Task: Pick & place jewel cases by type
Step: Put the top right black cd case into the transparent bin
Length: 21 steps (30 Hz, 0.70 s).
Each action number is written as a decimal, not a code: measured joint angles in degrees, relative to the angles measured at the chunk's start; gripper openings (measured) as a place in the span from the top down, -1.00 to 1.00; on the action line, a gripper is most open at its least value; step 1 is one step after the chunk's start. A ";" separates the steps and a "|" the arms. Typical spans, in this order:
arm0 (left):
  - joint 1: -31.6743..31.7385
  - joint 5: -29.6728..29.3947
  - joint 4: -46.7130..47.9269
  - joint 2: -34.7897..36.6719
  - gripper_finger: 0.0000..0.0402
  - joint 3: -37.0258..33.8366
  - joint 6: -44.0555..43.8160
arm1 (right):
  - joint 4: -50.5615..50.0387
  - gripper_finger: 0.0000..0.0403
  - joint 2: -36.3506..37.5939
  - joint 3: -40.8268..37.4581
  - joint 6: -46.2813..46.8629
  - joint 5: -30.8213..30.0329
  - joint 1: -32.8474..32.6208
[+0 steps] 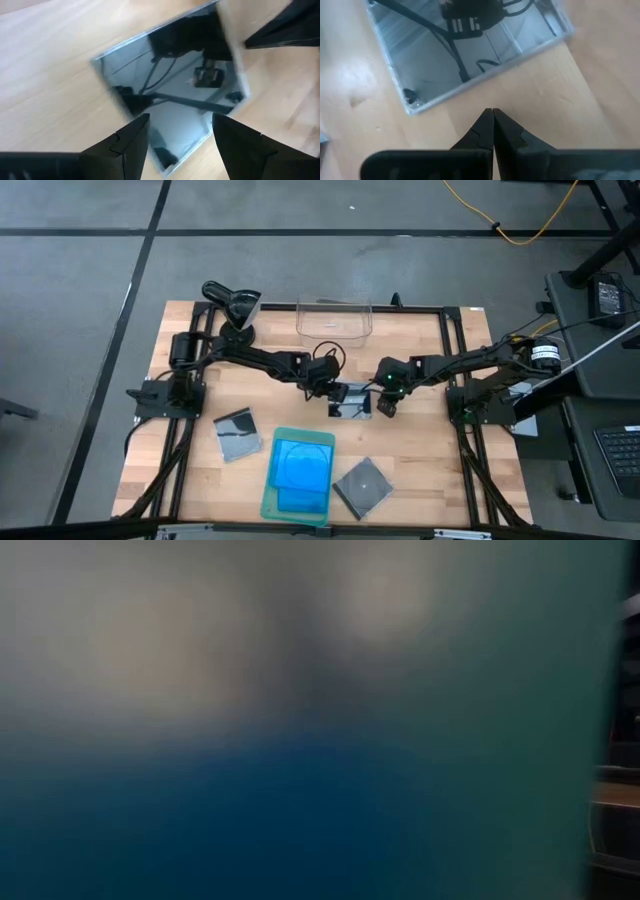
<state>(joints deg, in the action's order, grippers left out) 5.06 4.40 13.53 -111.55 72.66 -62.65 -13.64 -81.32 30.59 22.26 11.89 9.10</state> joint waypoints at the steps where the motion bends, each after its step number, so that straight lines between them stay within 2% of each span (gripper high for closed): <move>1: -0.02 -0.20 1.43 0.23 -0.03 0.00 -0.02 | 0.40 0.98 0.00 0.00 0.00 0.21 0.00; 8: -0.68 -2.01 8.90 0.26 -0.03 -0.09 -0.16 | 2.37 0.98 0.00 0.00 0.20 0.45 0.00; 21: -0.83 -3.93 6.50 -0.10 -0.03 -0.13 -1.11 | 2.74 0.98 0.03 0.00 -1.08 0.30 0.02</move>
<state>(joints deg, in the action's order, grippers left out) 4.23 0.47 20.02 -111.65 72.53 -63.77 -10.90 -81.29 30.59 21.18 12.19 9.13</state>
